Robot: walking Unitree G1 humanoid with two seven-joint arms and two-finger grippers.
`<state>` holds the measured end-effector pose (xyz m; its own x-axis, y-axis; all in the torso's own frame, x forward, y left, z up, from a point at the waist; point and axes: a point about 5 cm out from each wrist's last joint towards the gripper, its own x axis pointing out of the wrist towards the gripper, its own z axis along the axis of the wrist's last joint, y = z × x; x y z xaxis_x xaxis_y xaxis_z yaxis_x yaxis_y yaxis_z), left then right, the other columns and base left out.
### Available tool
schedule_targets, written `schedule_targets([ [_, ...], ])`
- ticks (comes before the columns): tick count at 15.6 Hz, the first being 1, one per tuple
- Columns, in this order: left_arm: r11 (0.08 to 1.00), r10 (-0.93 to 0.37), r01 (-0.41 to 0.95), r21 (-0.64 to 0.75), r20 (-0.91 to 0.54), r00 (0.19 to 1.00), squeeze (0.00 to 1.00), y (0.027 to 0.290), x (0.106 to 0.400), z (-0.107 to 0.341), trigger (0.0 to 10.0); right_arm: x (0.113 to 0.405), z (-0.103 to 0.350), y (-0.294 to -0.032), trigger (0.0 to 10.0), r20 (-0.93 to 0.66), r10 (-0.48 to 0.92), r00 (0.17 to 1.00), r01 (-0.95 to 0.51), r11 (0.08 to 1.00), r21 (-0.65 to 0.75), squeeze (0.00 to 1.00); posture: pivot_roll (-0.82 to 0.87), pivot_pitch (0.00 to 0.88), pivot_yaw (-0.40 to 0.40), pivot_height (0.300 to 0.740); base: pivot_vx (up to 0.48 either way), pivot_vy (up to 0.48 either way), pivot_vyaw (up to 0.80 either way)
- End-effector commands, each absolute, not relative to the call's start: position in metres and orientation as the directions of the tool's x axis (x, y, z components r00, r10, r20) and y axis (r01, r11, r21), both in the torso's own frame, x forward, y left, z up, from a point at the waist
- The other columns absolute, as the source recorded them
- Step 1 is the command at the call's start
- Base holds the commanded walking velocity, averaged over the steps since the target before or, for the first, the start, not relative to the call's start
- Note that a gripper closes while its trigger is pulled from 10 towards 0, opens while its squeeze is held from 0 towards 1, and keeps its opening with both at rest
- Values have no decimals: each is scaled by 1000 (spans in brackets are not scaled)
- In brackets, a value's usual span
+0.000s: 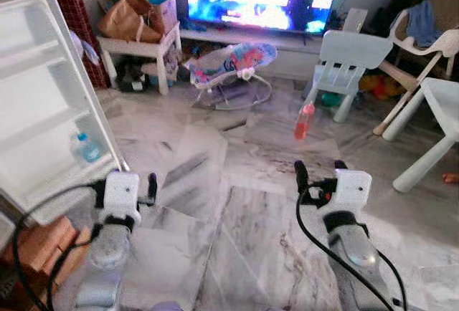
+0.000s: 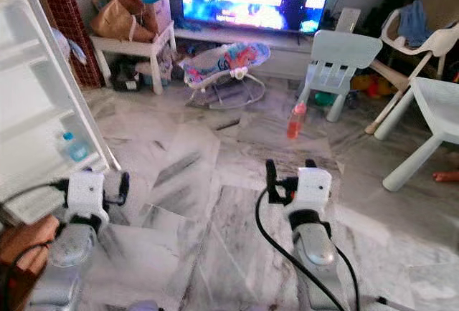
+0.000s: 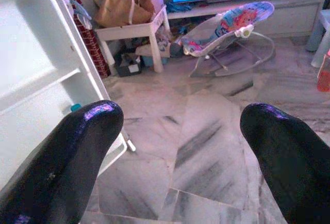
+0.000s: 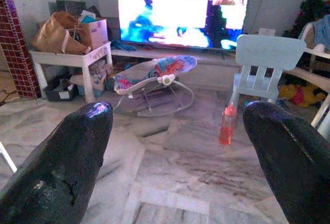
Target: Restocking fridge
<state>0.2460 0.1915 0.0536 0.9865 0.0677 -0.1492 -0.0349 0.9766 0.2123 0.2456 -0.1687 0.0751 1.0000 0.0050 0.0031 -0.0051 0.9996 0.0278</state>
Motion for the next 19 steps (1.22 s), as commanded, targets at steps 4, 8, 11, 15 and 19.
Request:
schedule_targets([
  [4, 976, 63, -27, 217, -162, 985, 0, 192, 248, 51, 10000, 243, 69, -176, 10000, -31, -20, 999, 20, 1000, 10, 0, 122, 37, -41, 740, 0, 171, 0],
  [8, 977, 63, -28, 212, -163, 985, 0, 190, 247, 51, 10000, 245, 71, -177, 10000, -27, -21, 999, 21, 1000, 1, 0, 121, 40, -41, 740, 0, 331, 0],
  [11, 976, 60, -24, 215, -166, 984, 0, 190, 247, 50, 10000, 243, 70, -177, 10000, -31, -27, 999, 27, 1000, -6, 0, 118, 41, -40, 740, 0, 0, 0],
  [15, 976, 51, -13, 216, -170, 984, 0, 188, 247, 50, 10000, 243, 71, -179, 10000, -25, -42, 999, 42, 999, -16, 0, 111, 40, -32, 740, 0, 0, 0],
  [19, 974, 40, 0, 226, -175, 984, 0, 189, 249, 47, 10000, 244, 69, -183, 10000, -31, -66, 997, 65, 997, -36, 0, 112, 36, -34, 740, 0, 0, 0],
])
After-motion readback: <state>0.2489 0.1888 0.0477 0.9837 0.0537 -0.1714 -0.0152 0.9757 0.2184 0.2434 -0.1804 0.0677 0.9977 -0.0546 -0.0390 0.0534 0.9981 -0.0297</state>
